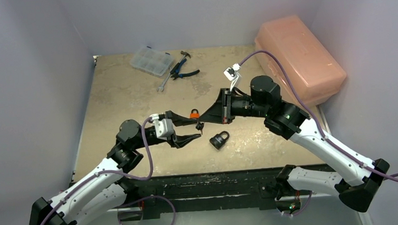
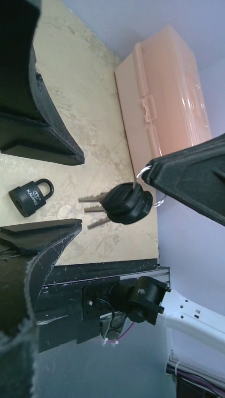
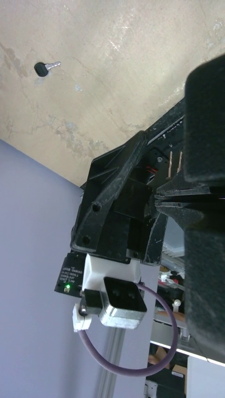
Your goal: Unlock with the key
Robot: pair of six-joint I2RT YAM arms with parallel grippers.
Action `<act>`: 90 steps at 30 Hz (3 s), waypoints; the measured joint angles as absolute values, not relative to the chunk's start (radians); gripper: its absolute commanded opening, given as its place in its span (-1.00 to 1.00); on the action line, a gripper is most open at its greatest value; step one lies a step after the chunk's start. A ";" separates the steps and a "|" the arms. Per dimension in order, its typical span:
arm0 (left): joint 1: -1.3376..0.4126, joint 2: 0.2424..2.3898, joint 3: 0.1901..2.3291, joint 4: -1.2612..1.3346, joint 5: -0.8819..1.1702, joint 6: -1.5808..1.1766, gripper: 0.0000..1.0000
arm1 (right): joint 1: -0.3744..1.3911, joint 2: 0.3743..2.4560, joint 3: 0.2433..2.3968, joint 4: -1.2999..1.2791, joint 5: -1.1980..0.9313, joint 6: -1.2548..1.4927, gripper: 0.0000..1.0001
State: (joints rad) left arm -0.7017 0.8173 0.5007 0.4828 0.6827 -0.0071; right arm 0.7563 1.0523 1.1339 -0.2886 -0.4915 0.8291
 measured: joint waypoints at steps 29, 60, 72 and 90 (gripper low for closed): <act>-0.702 0.799 0.586 0.340 0.717 0.148 -0.35 | 0.756 1.054 1.134 -0.291 -0.520 0.826 -1.00; -0.703 0.789 0.561 0.330 0.649 0.215 -1.00 | 0.756 1.053 1.142 -0.361 -0.476 0.747 0.38; -0.725 0.868 0.719 0.004 0.574 0.457 -1.00 | 0.755 1.022 1.203 -0.488 -0.302 0.472 0.50; -0.728 1.003 0.940 -0.463 0.483 -0.079 -1.00 | 0.822 0.875 0.874 -0.130 -0.390 0.150 0.33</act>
